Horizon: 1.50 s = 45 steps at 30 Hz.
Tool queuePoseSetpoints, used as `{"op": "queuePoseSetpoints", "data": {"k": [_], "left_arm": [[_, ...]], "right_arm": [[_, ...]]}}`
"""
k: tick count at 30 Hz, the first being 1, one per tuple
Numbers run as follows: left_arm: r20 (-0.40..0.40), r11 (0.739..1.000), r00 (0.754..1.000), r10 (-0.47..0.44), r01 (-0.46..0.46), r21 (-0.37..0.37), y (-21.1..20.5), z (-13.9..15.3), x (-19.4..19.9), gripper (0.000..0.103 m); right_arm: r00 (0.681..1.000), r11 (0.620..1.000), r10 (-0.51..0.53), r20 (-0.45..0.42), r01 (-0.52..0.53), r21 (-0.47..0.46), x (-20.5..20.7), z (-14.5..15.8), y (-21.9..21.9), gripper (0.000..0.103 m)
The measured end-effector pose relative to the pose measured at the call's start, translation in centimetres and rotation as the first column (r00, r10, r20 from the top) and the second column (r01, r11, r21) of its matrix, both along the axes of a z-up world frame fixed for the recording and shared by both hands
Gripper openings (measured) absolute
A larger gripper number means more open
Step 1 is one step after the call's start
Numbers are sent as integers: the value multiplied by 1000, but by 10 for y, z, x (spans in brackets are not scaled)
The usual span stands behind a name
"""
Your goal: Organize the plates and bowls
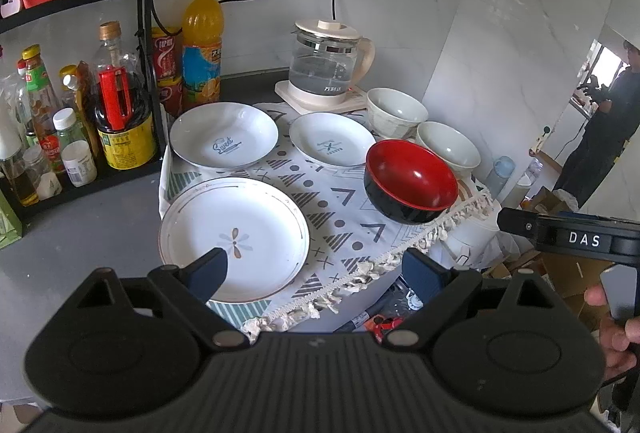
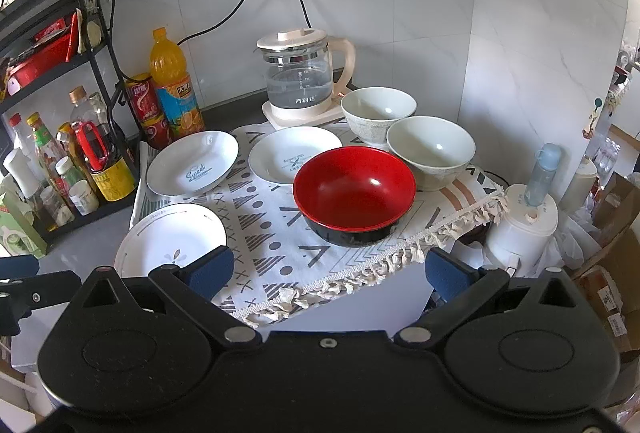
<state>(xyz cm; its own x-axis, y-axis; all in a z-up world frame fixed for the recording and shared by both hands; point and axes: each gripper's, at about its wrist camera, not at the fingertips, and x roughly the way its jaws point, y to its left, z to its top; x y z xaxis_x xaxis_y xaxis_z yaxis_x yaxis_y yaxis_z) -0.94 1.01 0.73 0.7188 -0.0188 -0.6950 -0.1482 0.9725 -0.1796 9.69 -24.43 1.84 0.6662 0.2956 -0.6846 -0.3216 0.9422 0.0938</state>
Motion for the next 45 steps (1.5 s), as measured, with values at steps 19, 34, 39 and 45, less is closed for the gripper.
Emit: {"op": "queuePoseSetpoints", "data": {"k": [19,34,39,45], "left_arm": [[-29,995,995,-98,99,2,18,-9,40,93],[-40,994,994,-103,102,-31,6,-17,108,93],[-35,996,996,-77,75,-49,-8,-19,149,92],[-32,997,998,-45,42,-69,-29,-24,200,91]], "right_arm": [[989,989,-146,0,146,-19,9,-9,-6,103],[984,984,-176,6,176,5,69,-17,-29,103],[989,989,-147,2,147,17,112,-22,-41,100],[996,996,-89,-7,89,1,164,-29,-51,93]]}}
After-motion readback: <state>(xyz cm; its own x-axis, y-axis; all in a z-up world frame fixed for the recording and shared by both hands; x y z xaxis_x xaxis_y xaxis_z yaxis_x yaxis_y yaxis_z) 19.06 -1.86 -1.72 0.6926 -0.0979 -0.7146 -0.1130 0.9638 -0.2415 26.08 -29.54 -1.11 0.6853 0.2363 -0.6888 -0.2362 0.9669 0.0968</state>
